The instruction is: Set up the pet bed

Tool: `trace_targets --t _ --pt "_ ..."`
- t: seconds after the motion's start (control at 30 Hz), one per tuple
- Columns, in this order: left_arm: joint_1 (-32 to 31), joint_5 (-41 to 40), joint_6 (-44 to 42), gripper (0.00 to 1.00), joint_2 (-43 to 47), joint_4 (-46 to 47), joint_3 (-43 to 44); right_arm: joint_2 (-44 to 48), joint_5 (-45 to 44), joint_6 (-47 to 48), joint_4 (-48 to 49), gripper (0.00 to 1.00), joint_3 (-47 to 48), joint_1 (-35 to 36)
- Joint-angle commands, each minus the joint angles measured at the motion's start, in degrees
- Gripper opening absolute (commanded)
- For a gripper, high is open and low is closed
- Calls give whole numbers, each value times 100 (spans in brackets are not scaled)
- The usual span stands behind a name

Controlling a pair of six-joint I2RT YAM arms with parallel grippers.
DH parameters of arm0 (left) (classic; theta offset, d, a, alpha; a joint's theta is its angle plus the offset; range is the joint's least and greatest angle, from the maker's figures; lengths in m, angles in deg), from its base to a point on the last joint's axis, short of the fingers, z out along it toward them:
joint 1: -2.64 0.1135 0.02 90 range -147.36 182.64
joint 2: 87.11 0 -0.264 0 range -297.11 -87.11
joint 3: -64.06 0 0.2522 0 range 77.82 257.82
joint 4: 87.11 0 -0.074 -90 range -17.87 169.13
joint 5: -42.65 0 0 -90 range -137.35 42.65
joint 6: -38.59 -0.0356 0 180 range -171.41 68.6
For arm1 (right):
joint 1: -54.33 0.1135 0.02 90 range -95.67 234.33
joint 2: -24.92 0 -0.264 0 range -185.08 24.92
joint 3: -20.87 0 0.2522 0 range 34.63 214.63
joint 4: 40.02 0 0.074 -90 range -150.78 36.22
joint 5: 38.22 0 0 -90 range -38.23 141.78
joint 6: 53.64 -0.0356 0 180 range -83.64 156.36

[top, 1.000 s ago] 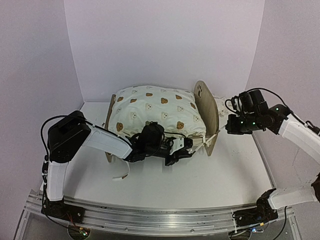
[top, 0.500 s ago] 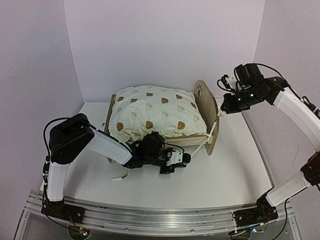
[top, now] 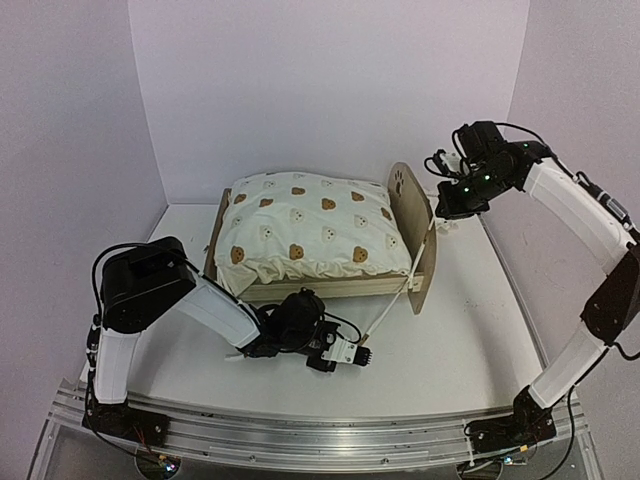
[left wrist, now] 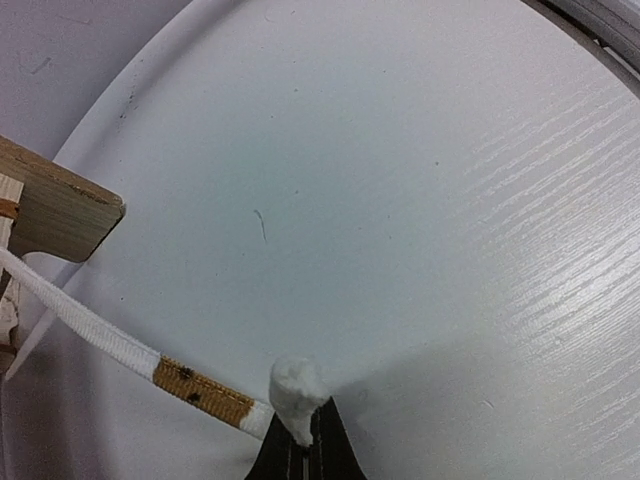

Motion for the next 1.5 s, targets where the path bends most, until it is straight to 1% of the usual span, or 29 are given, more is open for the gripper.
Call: trace_targets --t 0.0,0.13,0.2,0.27,0.33,0.47,0.57,0.63,0.73,0.83,0.87,0.97,1.03,1.2,1.47 --pt "-72 32 -293 0 -120 -545 -217 -56 -68 -3 872 0 768 -440" --pt "-105 25 -312 0 -101 -538 -286 -214 27 9 858 0 1088 -622" --pt "-107 17 -235 0 -81 -491 -266 -149 171 -62 844 0 995 -633" --pt "-107 7 -15 0 -66 -465 -145 36 623 -188 840 0 650 -632" --pt "-106 43 252 0 -63 -489 71 363 1162 -308 841 0 76 -625" --pt "-107 77 723 0 -147 -481 569 1361 2423 -532 854 0 -1251 -616" --pt "-104 113 829 0 -252 -516 855 2146 3047 -899 852 0 -2314 -614" --pt "-107 170 865 0 -342 -544 1023 2599 3151 -1285 838 0 -3131 -614" --pt "-121 274 901 0 -487 -560 1248 3154 2973 -2086 802 0 -4379 -615" --pt "-131 341 957 0 -620 -583 1474 3483 2965 -2745 809 0 -5232 -615" --pt "-139 364 993 0 -676 -599 1567 3528 2948 -2838 825 0 -5490 -613" --pt "-146 412 1059 0 -790 -635 1757 3457 2631 -2901 861 0 -5864 -614" --pt "-165 452 1079 0 -832 -649 1824 3151 2517 -2889 948 0 -5869 -616" --pt "-204 467 1147 0 -893 -668 1878 2342 2478 -2750 1122 0 -5600 -621" --pt "-213 389 831 0 -887 -605 1607 2016 1776 -2633 1409 0 -5293 -659"
